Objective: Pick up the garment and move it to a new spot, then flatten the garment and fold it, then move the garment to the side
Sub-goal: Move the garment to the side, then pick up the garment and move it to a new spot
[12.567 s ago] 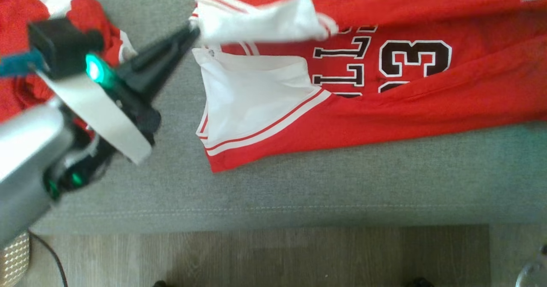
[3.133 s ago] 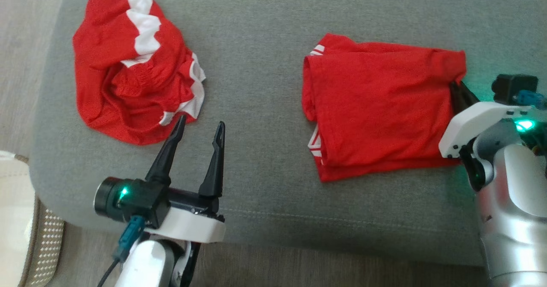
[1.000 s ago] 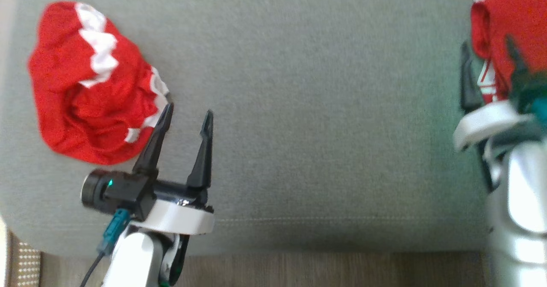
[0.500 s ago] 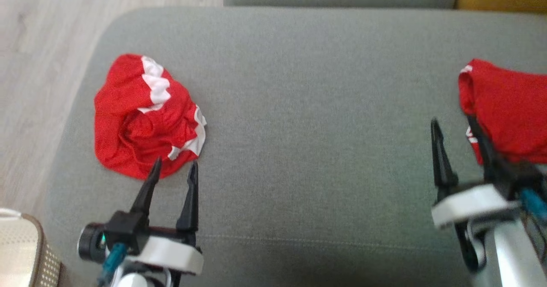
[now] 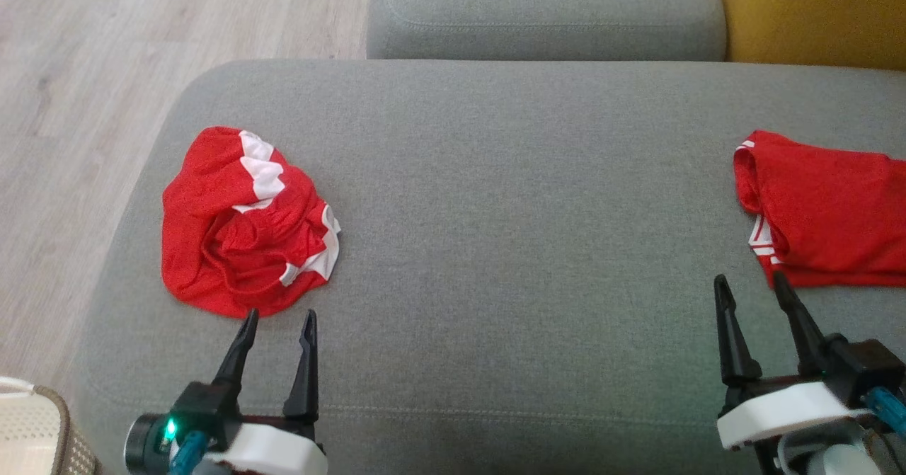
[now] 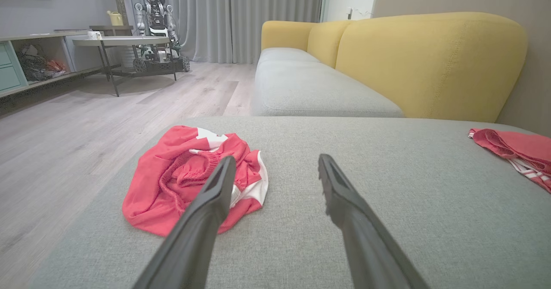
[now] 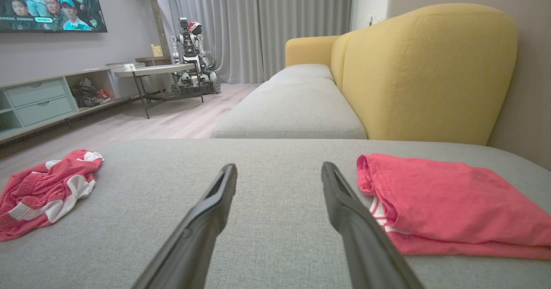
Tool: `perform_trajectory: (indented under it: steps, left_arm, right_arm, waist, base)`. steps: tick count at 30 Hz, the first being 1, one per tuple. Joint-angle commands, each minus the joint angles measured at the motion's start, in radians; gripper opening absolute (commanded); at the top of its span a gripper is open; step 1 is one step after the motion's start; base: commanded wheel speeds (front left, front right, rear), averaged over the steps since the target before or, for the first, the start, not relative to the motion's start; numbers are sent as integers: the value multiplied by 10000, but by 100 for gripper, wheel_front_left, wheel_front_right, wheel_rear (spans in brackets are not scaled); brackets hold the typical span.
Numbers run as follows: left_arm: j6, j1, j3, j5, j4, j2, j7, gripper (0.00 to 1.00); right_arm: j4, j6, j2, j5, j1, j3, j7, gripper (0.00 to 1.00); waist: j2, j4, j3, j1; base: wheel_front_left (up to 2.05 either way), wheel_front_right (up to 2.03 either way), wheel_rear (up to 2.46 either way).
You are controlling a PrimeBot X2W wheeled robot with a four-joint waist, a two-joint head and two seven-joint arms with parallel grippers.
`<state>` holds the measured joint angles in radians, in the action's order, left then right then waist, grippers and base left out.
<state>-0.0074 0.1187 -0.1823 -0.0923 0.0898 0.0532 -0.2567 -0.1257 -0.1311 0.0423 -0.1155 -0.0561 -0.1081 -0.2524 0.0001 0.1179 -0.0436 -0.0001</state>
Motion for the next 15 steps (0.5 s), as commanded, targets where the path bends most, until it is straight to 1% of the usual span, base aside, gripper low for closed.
perform_trajectory:
  steps: [1, 15]
  left_arm:
    - [56, -281, 365, -58, -272, -29, -51, 100]
    - [51, -269, 404, 29, -128, -29, -51, 100]
  right_arm:
    - [379, 4, 80, -77, 260, 209, -92, 100]
    - [369, 4, 80, -218, 113, 216, -93, 100]
  waist:
    - [-1, -19, -35, 1]
    - [-1, 95, -104, 1]
  base:
    - [0, 0, 0]
    - [0, 0, 0]
